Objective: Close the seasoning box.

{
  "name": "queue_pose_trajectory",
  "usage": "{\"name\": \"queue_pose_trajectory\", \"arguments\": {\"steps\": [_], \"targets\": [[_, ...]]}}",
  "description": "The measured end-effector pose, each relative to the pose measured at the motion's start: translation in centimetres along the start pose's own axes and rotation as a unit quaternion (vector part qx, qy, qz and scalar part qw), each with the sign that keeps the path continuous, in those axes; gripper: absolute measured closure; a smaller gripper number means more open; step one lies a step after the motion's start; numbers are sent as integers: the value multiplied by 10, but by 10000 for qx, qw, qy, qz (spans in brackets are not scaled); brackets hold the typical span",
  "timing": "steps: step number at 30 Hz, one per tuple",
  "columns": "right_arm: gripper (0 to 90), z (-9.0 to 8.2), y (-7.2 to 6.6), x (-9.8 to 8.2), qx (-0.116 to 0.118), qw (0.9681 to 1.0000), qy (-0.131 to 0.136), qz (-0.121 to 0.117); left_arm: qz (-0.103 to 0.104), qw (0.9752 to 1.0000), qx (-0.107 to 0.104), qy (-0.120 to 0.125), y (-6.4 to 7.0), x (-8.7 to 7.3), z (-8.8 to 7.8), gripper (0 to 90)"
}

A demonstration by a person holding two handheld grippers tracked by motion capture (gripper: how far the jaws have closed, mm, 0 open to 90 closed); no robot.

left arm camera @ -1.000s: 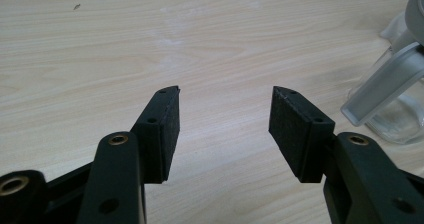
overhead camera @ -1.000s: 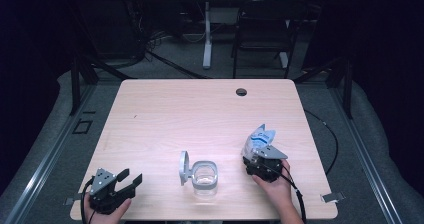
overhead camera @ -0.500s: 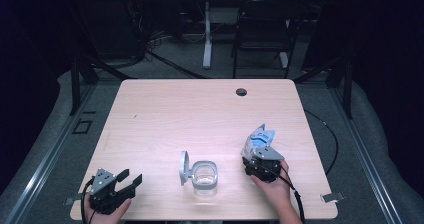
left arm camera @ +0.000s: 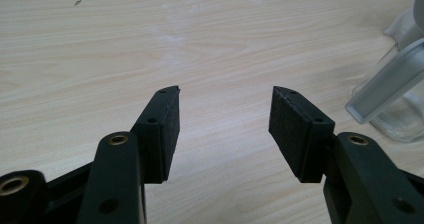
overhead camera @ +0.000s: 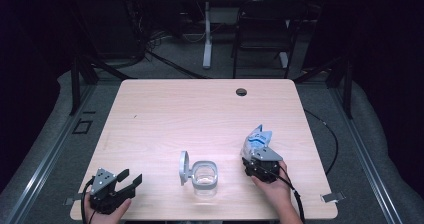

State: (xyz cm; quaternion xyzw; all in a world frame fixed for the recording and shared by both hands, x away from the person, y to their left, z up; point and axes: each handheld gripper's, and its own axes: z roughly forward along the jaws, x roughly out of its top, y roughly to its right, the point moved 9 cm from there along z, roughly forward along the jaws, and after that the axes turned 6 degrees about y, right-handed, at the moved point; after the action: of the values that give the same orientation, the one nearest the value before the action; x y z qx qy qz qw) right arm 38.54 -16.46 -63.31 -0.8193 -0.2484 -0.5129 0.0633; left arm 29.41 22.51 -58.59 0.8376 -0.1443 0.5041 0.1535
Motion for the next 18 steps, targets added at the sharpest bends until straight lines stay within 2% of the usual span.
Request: {"name": "queue_pose_trajectory", "arguments": {"steps": [3,10,18], "targets": [[359,-1,0,0,40,10000,14,-50,2,10000,0,-3,0,0,0,463],[371,-1,-2,0,-41,9998,55,-177,24,10000,-1,-28,0,0,0,463],[377,-2,-1,0,-21,9999,43,-155,17,10000,5,-6,0,0,0,463]]}}
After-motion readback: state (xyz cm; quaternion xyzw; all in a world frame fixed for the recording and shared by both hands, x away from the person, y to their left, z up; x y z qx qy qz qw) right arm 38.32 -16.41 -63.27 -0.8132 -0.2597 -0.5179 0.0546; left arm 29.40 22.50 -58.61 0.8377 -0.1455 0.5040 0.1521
